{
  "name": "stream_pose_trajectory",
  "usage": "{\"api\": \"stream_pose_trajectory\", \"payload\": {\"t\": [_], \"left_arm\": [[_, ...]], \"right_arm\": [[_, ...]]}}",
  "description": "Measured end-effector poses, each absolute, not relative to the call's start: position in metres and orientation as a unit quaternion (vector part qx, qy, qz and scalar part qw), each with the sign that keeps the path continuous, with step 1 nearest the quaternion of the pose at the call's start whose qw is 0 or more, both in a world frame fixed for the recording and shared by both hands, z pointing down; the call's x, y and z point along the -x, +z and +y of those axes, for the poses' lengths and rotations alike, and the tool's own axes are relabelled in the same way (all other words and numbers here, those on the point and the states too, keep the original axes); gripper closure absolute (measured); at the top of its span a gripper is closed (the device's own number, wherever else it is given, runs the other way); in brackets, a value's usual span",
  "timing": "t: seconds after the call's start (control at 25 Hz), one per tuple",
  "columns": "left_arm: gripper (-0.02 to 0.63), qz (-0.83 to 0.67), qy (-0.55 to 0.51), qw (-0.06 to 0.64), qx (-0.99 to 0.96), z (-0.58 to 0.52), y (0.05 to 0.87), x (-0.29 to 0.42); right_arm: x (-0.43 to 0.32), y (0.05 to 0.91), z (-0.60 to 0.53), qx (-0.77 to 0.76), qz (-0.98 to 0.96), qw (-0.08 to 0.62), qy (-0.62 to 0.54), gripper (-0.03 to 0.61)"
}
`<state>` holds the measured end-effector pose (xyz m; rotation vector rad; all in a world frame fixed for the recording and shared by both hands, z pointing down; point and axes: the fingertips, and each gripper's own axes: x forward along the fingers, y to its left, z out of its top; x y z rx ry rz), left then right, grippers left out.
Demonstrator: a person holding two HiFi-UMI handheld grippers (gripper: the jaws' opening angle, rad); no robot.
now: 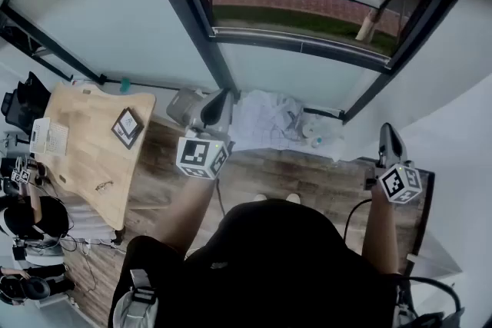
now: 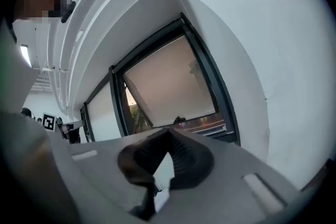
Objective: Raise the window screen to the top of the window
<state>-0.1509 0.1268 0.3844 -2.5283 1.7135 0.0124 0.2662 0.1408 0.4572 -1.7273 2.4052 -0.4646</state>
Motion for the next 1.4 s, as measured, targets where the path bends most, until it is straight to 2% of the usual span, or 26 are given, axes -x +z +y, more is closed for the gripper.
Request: {"api": "stream_pose_trajectory", "payload": {"t": [0.76, 1.2, 1.4], "left_arm": [[0.607, 0.567, 0.002, 0.008, 0.824, 0.140, 0.410, 0.093], [0.607, 0.566, -0.019, -0.011, 0.824, 0.130, 0.435, 0.070], [0.607, 0.557, -0.047, -0.035, 0.828, 0.105, 0.463, 0.069]], "right_arm": [[-0.280, 0.474, 0.161, 0.536, 0.837, 0.006, -0.108, 0.580], [-0.272, 0.520, 0.150, 0.491, 0.858, -0.015, -0.151, 0.580], [-0.247, 0.539, 0.132, 0.459, 0.877, -0.071, -0.120, 0.580]]}}
